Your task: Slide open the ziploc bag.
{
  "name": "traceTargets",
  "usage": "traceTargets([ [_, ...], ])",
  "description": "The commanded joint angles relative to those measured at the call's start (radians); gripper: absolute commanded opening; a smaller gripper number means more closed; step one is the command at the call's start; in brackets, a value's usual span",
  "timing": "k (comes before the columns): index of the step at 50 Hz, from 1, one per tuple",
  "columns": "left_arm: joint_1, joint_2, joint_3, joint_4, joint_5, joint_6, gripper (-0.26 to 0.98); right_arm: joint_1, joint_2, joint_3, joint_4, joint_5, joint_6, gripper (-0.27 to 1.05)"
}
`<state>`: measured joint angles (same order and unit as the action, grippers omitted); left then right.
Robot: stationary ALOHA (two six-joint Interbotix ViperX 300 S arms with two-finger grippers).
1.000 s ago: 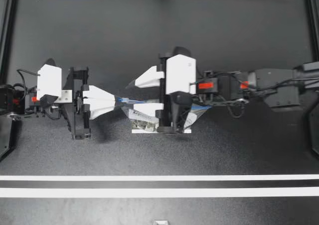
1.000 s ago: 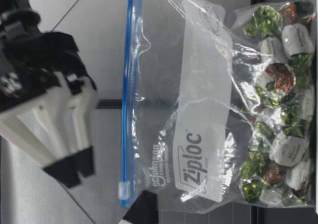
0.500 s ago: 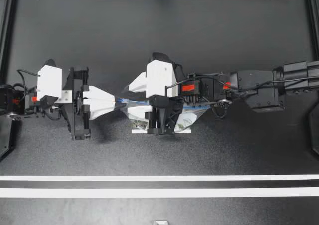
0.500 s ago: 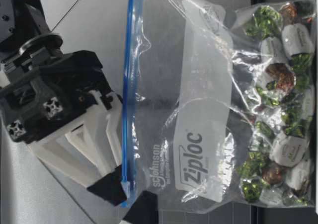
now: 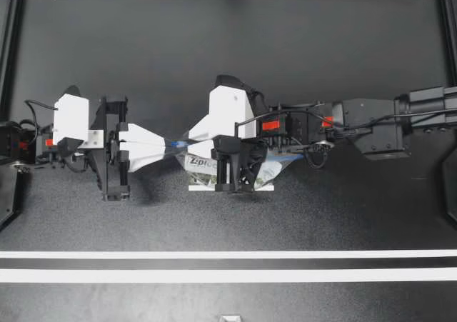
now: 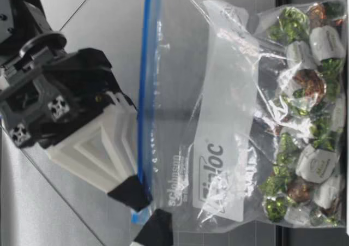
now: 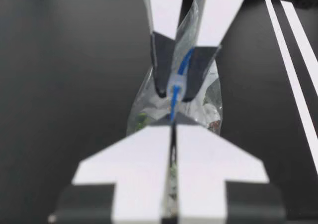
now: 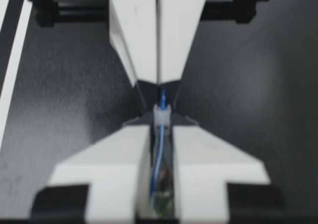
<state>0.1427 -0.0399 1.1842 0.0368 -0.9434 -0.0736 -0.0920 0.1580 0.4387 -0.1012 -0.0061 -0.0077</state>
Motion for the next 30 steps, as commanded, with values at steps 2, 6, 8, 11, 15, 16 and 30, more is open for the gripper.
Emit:
traceTargets([
  [2, 0.002, -0.002, -0.005, -0.012, 0.000, 0.002, -0.18, 0.003, -0.063, -0.018, -0.002, 0.072, -0.003, -0.15],
  [6, 0.002, 0.009, -0.003, -0.020, 0.000, 0.002, -0.18, 0.003, -0.084, -0.015, -0.002, 0.133, -0.005, -0.15],
  [8, 0.002, 0.018, -0.003, -0.021, -0.003, 0.002, -0.18, 0.003, -0.095, -0.011, -0.002, 0.164, -0.005, -0.15],
  [11, 0.002, 0.026, -0.005, -0.023, -0.008, 0.002, -0.18, 0.003, -0.110, -0.002, -0.002, 0.198, -0.006, -0.15],
  [15, 0.002, 0.034, -0.003, -0.023, -0.006, 0.003, -0.18, 0.003, -0.138, 0.025, -0.002, 0.233, -0.008, -0.15],
  [16, 0.002, 0.034, -0.003, -0.023, -0.008, 0.003, -0.18, 0.003, -0.149, 0.035, -0.002, 0.241, -0.009, -0.15],
  [30, 0.002, 0.029, 0.008, -0.023, -0.008, 0.005, -0.18, 0.003, -0.270, 0.175, -0.002, 0.255, -0.015, -0.15],
])
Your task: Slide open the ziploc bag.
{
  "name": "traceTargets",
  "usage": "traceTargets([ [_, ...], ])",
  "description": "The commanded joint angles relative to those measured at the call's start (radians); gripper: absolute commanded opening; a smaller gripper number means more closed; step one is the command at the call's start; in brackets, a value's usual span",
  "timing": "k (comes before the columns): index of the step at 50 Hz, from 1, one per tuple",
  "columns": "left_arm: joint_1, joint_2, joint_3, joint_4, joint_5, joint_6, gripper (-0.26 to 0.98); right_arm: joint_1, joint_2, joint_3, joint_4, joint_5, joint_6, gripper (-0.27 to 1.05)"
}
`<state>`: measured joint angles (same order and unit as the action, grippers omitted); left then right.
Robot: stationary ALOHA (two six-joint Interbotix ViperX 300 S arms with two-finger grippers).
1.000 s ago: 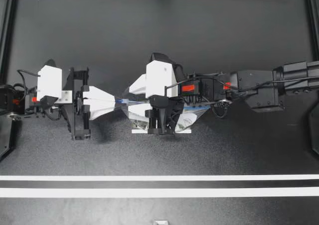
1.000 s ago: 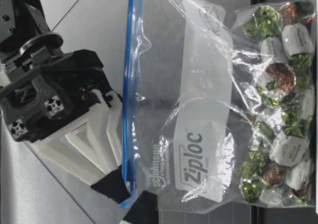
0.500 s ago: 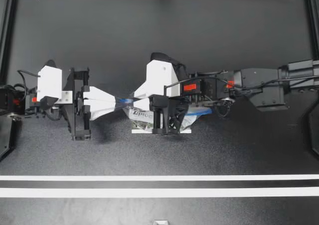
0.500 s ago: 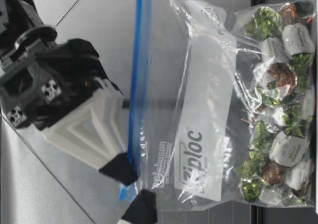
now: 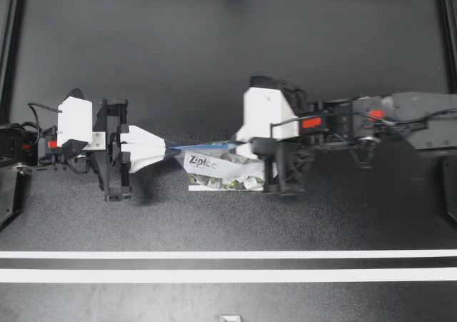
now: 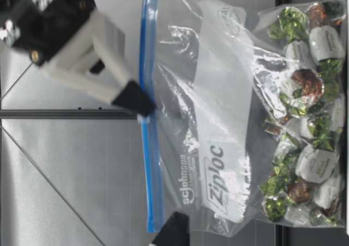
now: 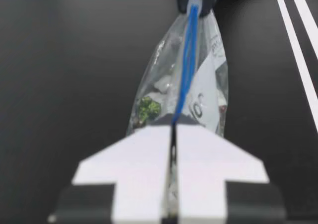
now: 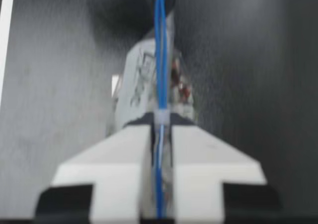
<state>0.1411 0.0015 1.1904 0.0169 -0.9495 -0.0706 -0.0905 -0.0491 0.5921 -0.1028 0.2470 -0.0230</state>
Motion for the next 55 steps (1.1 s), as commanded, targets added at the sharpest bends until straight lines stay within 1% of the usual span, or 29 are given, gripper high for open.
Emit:
traceTargets([
  [1, 0.003, -0.012, 0.003, -0.003, -0.002, 0.002, -0.18, 0.002, -0.069, 0.028, 0.000, 0.003, 0.000, -0.15],
  [15, 0.003, -0.038, 0.031, -0.015, 0.005, 0.003, -0.18, 0.002, -0.167, 0.146, 0.000, 0.003, 0.003, -0.15],
  [27, 0.003, -0.054, 0.043, -0.018, 0.011, 0.003, -0.18, 0.002, -0.221, 0.210, 0.000, -0.002, 0.006, -0.15],
  [38, 0.003, -0.052, 0.041, -0.018, 0.011, 0.003, -0.18, 0.002, -0.253, 0.230, 0.000, -0.006, 0.005, -0.15],
  [55, 0.003, -0.051, 0.035, -0.018, 0.012, 0.003, -0.18, 0.002, -0.259, 0.245, 0.000, -0.021, 0.002, -0.14],
])
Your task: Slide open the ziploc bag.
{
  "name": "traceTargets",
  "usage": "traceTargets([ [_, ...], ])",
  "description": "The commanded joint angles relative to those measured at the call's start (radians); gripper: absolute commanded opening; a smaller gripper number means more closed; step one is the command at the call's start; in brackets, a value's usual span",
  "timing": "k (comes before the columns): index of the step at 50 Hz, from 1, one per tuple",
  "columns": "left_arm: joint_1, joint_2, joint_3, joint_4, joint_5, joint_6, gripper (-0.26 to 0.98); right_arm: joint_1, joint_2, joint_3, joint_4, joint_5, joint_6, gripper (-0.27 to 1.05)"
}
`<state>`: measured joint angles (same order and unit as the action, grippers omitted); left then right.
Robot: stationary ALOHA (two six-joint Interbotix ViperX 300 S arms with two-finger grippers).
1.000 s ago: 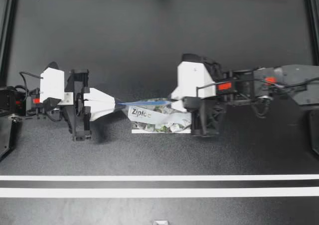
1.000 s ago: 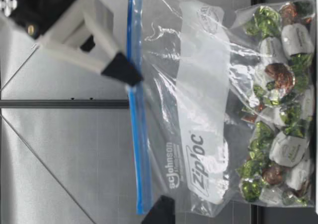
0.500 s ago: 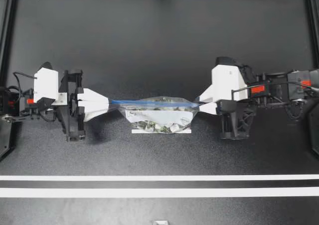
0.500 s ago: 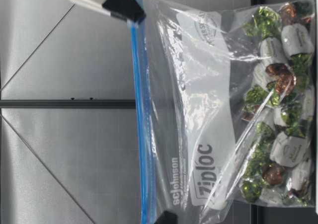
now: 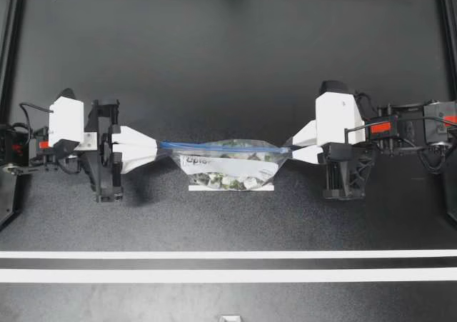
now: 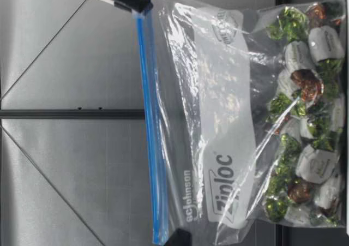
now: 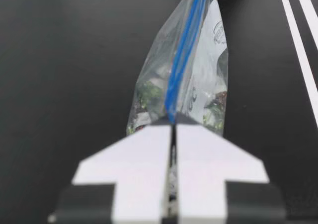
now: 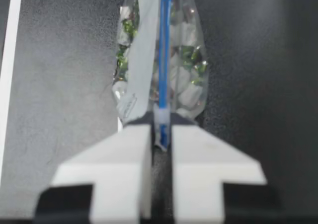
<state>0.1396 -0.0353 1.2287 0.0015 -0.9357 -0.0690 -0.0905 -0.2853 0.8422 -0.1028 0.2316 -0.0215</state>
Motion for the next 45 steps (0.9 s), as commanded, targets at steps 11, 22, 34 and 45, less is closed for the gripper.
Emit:
traceTargets([
  [11, 0.005, -0.011, -0.017, -0.002, -0.002, 0.002, -0.14, 0.002, -0.026, -0.005, -0.002, -0.052, 0.002, 0.00],
  [22, 0.005, -0.017, -0.025, 0.003, -0.002, 0.003, 0.10, 0.002, -0.026, 0.005, 0.000, -0.087, 0.005, 0.31],
  [34, 0.005, -0.037, -0.035, 0.021, -0.002, 0.003, 0.35, 0.002, -0.040, 0.037, 0.000, -0.216, 0.008, 0.37],
  [45, 0.005, -0.138, -0.037, 0.044, 0.020, 0.002, 0.35, 0.002, -0.094, 0.106, 0.005, -0.448, 0.008, 0.37],
])
